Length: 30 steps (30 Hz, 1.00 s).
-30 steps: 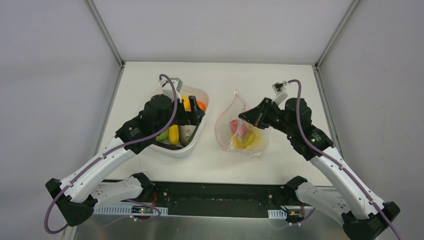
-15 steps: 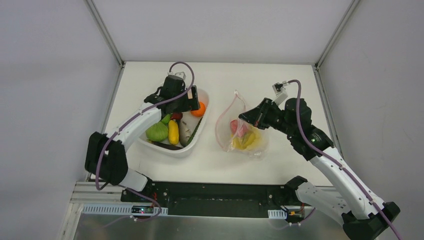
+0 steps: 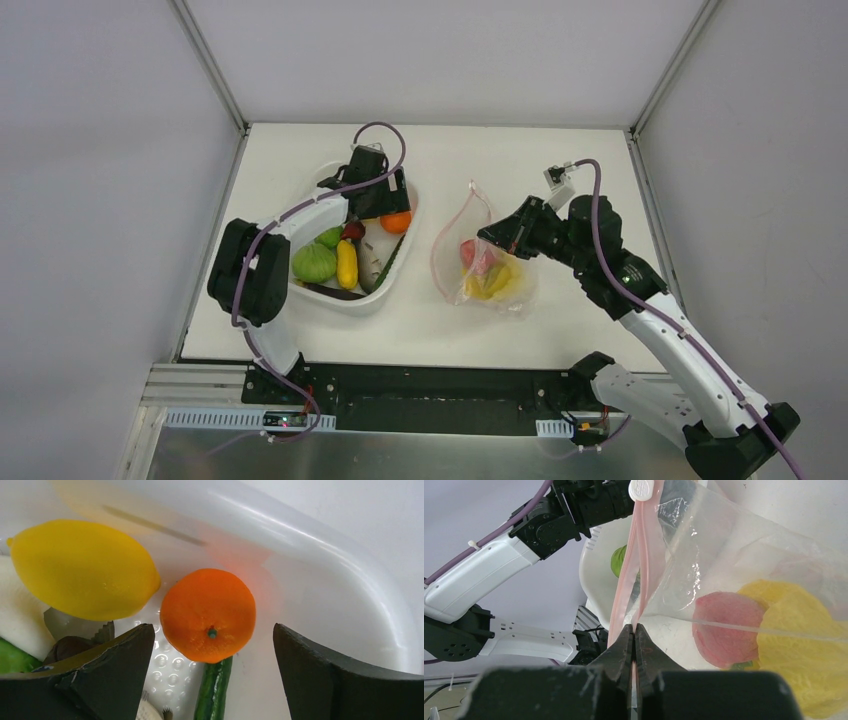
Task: Place the food in the zip-top bag and seal the zipper
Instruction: Pick up the fake fruit from the bin.
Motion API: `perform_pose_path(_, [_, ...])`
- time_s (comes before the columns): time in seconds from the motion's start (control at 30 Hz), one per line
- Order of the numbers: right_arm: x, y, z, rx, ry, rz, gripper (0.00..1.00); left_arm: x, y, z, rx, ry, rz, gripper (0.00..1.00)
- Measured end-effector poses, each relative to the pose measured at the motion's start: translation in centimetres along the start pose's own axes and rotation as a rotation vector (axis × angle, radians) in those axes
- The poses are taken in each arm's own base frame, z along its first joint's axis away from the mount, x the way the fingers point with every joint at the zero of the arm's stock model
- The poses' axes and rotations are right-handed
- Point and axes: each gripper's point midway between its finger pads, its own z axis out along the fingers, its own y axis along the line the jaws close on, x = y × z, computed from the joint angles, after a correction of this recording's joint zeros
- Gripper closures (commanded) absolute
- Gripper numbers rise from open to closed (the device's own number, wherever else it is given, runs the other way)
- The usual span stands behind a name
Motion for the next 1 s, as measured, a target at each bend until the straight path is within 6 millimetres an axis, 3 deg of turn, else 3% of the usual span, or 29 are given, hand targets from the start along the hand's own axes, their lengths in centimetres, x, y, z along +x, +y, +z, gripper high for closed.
perform_pose_path(0.23, [0.1, -0.1, 0.2, 0.007, 0.006, 0.009, 1.0, 1.3, 1.2, 1.9, -0.044, 0.019, -0.022, 0.12])
perform_pose_path(0.47, [0.1, -0.1, 0.2, 0.007, 0.007, 0.013, 1.0, 2.4, 1.7, 3.2, -0.052, 0.031, -0.044, 0.29])
perform_pose_path(0.53, [0.1, -0.1, 0.2, 0.007, 0.007, 0.013, 1.0, 2.2, 1.6, 3.2, -0.05, 0.021, -0.05, 0.4])
perform_pose_path(0.63, [0.1, -0.1, 0.2, 0.007, 0.007, 0.013, 1.0, 2.2, 1.7, 3.3, -0.048, 0.009, -0.062, 0.48])
perform_pose_path(0.8, [0.0, 0.0, 0.1, 0.004, 0.004, 0.013, 1.0, 2.8, 2.3, 2.3, -0.046, -0.017, -0.073, 0.55])
perform_pose_path(0.9, [0.0, 0.0, 0.0, 0.002, 0.001, 0.014, 1.0, 3.3, 2.7, 0.7, -0.047, -0.025, -0.073, 0.56])
perform_pose_path(1.0, [-0.1, 0.1, -0.1, -0.001, -0.002, 0.014, 1.0, 2.4, 2.3, -1.4, -0.021, -0.065, -0.076, 0.57])
